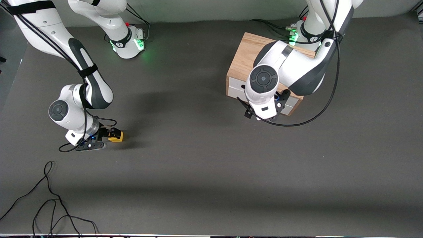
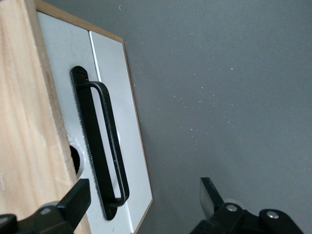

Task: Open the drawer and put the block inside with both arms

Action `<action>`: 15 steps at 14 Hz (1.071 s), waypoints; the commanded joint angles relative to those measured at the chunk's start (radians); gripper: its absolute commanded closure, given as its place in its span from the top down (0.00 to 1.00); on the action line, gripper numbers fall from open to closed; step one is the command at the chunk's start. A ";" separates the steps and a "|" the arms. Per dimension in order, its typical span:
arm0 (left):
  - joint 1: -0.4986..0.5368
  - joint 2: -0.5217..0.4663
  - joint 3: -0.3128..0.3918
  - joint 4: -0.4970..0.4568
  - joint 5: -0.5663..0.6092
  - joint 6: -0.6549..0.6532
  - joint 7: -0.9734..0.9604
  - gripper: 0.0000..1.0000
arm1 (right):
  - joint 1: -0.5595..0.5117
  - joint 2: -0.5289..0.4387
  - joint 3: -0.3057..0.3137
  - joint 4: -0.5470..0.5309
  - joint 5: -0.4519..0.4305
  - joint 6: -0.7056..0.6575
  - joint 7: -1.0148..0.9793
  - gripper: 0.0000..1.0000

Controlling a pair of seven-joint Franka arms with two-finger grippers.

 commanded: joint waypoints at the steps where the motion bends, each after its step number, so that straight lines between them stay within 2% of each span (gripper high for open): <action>1: 0.000 -0.018 0.004 -0.081 0.019 0.053 -0.021 1.00 | 0.004 0.023 -0.004 0.000 0.020 0.025 0.000 1.00; 5: 0.001 0.034 0.005 -0.089 0.047 0.078 -0.021 1.00 | 0.004 0.046 -0.004 0.000 0.022 0.027 0.000 0.99; 6: 0.001 0.048 0.005 -0.087 0.053 0.079 -0.021 1.00 | 0.004 0.046 -0.004 0.000 0.022 0.027 0.000 0.94; 9: 0.003 0.079 0.007 -0.089 0.061 0.079 -0.022 1.00 | 0.004 0.045 -0.003 0.000 0.023 0.027 0.000 0.51; 12: 0.000 0.094 0.007 -0.100 0.061 0.082 -0.022 1.00 | 0.004 0.045 -0.003 0.000 0.023 0.027 0.000 0.17; 14: 0.000 0.103 0.007 -0.100 0.061 0.084 -0.022 1.00 | 0.008 0.036 0.000 0.000 0.028 0.024 0.002 0.02; 15: 0.000 0.108 0.007 -0.100 0.061 0.081 -0.022 1.00 | 0.008 0.027 0.000 0.000 0.045 0.016 0.001 0.00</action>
